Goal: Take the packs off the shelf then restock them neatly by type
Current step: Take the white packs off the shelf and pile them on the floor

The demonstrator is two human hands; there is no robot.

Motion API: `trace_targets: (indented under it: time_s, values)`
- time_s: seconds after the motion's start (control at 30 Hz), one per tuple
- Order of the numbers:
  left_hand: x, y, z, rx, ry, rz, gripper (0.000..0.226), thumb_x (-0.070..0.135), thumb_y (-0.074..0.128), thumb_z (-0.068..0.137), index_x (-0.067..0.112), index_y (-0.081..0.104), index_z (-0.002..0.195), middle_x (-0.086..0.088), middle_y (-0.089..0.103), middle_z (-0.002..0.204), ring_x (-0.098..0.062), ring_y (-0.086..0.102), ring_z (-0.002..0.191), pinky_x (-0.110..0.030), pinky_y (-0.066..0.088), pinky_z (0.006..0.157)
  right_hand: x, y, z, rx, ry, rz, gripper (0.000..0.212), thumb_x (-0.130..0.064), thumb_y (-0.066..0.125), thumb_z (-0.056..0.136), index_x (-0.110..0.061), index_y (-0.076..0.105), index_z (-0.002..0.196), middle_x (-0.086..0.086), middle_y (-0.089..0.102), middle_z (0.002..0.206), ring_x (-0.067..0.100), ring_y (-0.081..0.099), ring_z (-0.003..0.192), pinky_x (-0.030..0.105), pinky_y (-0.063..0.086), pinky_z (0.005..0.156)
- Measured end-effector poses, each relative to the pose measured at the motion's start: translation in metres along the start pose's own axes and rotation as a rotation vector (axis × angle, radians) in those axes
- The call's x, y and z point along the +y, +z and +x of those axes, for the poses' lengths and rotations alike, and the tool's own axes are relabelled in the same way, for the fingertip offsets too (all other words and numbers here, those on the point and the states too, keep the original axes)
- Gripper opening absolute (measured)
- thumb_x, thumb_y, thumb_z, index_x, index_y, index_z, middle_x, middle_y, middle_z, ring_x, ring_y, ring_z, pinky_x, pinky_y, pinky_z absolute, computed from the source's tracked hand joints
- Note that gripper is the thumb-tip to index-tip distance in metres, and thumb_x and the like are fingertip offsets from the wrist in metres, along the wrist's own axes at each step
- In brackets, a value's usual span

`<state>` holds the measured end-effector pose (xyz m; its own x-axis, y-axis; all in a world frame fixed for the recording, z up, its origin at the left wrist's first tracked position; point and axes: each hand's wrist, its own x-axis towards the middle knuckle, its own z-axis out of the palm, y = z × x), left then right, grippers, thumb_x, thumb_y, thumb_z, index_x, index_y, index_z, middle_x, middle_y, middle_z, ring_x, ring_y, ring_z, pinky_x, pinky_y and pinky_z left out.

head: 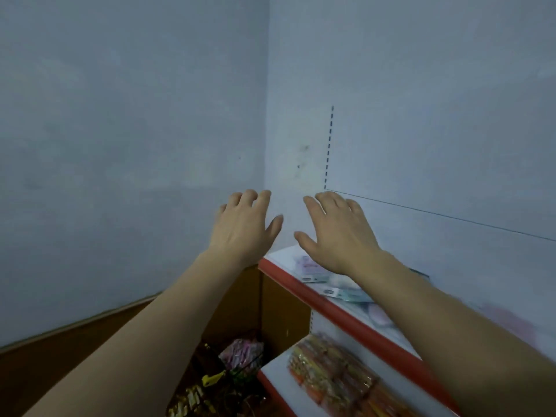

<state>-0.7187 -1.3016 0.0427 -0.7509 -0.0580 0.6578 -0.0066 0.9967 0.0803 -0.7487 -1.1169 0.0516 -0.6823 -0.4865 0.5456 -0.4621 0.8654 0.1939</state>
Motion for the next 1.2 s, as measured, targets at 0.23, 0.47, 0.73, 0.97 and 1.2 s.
trace_targets:
  time_s: [0.23,0.47,0.73,0.97,1.2]
  values:
    - [0.130,0.006,-0.004,0.024,0.320,-0.190,0.059,0.054,0.037,0.100,0.021,0.034,0.149,-0.006,0.045,0.147,-0.030,0.039,0.134,-0.047,0.039,0.104,0.097,-0.056,-0.108,-0.033,0.310,-0.209,0.071,-0.057,0.039,0.098,-0.017,0.025,0.154,0.009,0.032,0.157,0.029,0.022,0.147,0.050,0.022,0.118]
    - [0.289,-0.020,-0.049,0.030,0.625,-0.416,0.063,0.055,0.041,0.098,0.019,0.037,0.149,-0.008,0.045,0.147,-0.031,0.039,0.134,-0.047,0.039,0.103,0.162,-0.140,-0.259,-0.069,0.609,-0.397,0.071,-0.058,0.038,0.098,-0.018,0.023,0.155,0.008,0.029,0.159,0.028,0.019,0.149,0.051,0.019,0.120]
    - [0.446,-0.089,-0.168,0.002,0.882,-0.669,0.062,0.055,0.041,0.098,0.019,0.038,0.149,-0.008,0.044,0.149,-0.030,0.037,0.137,-0.048,0.039,0.107,0.174,-0.253,-0.450,-0.131,0.900,-0.588,0.070,-0.057,0.042,0.097,-0.016,0.030,0.152,0.010,0.034,0.156,0.030,0.025,0.146,0.051,0.024,0.117]
    - [0.546,-0.155,-0.278,-0.041,1.092,-0.842,0.074,0.061,0.023,0.088,0.017,0.048,0.142,-0.010,0.052,0.139,-0.032,0.046,0.128,-0.047,0.043,0.097,0.148,-0.334,-0.603,-0.203,1.120,-0.706,0.070,-0.057,0.044,0.096,-0.016,0.034,0.151,0.010,0.038,0.153,0.031,0.029,0.144,0.052,0.027,0.114]
    - [0.643,-0.206,-0.364,-0.058,1.266,-0.947,0.064,0.054,0.040,0.091,0.015,0.051,0.140,-0.011,0.054,0.135,-0.034,0.047,0.124,-0.047,0.043,0.095,0.139,-0.390,-0.722,-0.254,1.313,-0.802,0.068,-0.058,0.045,0.095,-0.018,0.035,0.149,0.008,0.039,0.152,0.030,0.029,0.144,0.051,0.027,0.114]
